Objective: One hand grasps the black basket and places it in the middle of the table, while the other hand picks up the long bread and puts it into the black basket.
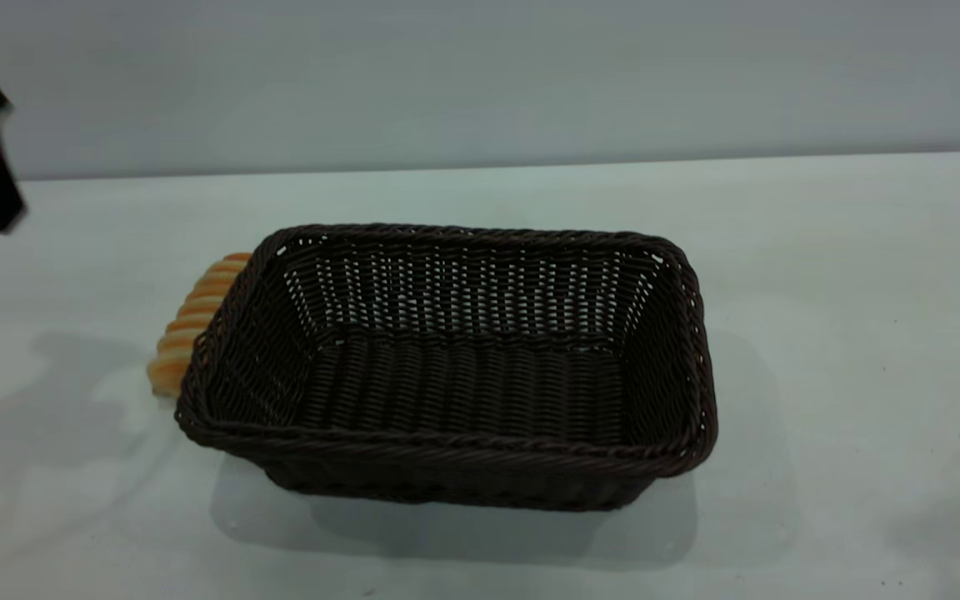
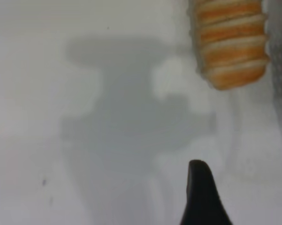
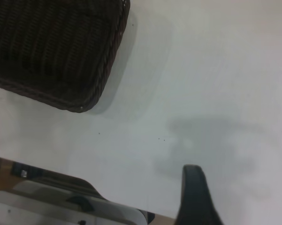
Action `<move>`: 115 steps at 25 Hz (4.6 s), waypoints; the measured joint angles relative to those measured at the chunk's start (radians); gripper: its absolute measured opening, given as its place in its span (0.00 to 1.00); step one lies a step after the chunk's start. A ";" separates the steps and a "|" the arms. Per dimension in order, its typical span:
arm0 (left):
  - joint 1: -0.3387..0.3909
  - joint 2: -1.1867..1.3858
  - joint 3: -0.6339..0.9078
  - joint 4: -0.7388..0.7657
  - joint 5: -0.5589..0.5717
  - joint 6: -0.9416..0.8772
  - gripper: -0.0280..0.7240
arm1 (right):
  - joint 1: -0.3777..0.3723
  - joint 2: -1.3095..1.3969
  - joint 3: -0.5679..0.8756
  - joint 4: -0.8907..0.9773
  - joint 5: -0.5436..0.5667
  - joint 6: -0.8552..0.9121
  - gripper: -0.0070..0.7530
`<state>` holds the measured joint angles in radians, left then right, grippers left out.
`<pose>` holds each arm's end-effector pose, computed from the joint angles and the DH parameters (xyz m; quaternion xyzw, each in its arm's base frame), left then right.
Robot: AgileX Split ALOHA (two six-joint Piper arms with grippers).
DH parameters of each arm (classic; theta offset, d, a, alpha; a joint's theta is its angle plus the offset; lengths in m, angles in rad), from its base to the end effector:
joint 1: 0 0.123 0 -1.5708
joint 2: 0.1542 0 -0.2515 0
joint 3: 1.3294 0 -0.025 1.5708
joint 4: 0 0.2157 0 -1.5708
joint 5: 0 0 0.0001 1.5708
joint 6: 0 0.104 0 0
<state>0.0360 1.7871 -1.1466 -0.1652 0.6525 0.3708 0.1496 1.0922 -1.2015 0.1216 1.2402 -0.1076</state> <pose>0.3254 0.0013 0.1689 0.1087 0.9756 -0.0234 0.1895 0.1748 0.0384 0.3388 -0.1196 0.9563 0.0661 0.2587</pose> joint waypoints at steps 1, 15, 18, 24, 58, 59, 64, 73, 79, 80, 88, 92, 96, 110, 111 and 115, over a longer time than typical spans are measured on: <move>0.000 0.047 -0.025 -0.014 -0.003 0.028 0.68 | 0.000 0.000 0.000 0.000 0.000 0.000 0.70; 0.000 0.328 -0.148 -0.393 -0.126 0.691 0.61 | 0.000 0.000 0.000 0.000 0.000 -0.004 0.70; 0.000 0.357 -0.149 -0.405 -0.164 0.704 0.60 | 0.000 0.000 0.000 0.000 0.000 -0.004 0.70; -0.001 0.435 -0.149 -0.421 -0.211 0.708 0.60 | 0.000 0.000 0.000 0.000 0.000 -0.005 0.70; -0.207 0.194 -0.158 -0.527 0.156 0.395 0.10 | 0.000 -0.001 0.000 0.025 0.000 -0.011 0.70; -0.219 0.194 -0.158 -0.532 0.152 0.395 0.10 | 0.000 -0.001 0.000 0.025 0.000 -0.011 0.70; -0.232 0.194 -0.158 -0.583 0.121 0.394 0.20 | 0.000 -0.001 0.000 0.025 0.000 -0.015 0.70; -0.225 0.186 -0.175 -0.589 0.147 0.370 0.76 | 0.000 -0.001 0.000 0.025 0.000 -0.015 0.70; -0.128 0.048 -0.290 -0.395 0.235 0.112 0.81 | 0.000 -0.001 0.000 0.025 0.000 -0.015 0.70; -0.112 0.016 -0.311 -0.345 0.251 0.059 0.81 | 0.000 -0.001 0.000 0.025 0.000 -0.015 0.70; -0.066 -0.214 -0.362 0.115 0.414 -0.286 0.81 | 0.000 -0.008 0.002 0.008 0.000 -0.015 0.70; -0.066 -0.283 -0.360 0.165 0.514 -0.310 0.81 | 0.000 -0.041 0.058 -0.012 0.000 -0.015 0.70; -0.066 -0.355 -0.308 0.165 0.514 -0.314 0.81 | 0.000 -0.140 0.168 -0.019 0.000 -0.015 0.70; -0.066 -0.892 0.076 0.165 0.514 -0.314 0.81 | 0.000 -0.627 0.347 -0.019 0.000 -0.015 0.70; -0.066 -0.922 0.095 0.165 0.514 -0.314 0.81 | 0.000 -0.651 0.347 -0.019 0.000 -0.016 0.70; -0.066 -1.055 0.175 0.165 0.514 -0.311 0.81 | 0.000 -0.724 0.347 -0.019 0.000 -0.029 0.70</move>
<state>-0.0303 0.7317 -0.9716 0.0000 1.1669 0.0600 0.1496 0.3686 -0.8541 0.1027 1.2402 -0.1363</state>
